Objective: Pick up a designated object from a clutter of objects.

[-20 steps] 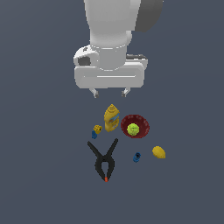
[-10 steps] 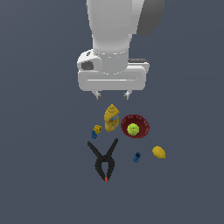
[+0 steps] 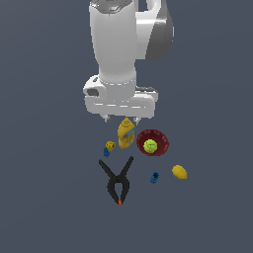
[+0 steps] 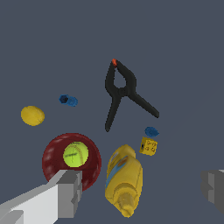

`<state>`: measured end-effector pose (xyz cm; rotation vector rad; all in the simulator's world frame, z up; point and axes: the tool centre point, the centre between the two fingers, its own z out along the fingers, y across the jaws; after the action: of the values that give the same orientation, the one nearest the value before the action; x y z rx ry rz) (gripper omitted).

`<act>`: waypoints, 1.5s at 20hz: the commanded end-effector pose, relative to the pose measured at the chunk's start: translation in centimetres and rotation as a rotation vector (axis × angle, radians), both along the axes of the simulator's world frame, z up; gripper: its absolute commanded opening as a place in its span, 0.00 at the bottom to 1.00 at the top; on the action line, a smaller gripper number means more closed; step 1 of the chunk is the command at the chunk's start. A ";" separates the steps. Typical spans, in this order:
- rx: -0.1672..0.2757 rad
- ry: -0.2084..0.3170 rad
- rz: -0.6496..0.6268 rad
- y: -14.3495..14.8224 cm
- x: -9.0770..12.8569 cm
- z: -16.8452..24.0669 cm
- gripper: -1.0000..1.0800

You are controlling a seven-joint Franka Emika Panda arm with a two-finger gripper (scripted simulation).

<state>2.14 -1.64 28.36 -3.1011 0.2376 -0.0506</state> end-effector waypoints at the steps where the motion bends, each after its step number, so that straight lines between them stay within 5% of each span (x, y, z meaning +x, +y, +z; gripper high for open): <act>1: 0.002 0.006 -0.059 -0.9 0.2 -2.1 0.96; 15: -0.009 0.036 -0.473 -7.1 -0.9 -16.0 0.96; 30: -0.018 0.043 -0.565 -8.5 -1.8 -19.5 0.96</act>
<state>0.36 -10.12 9.10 -2.9410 1.1032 0.0007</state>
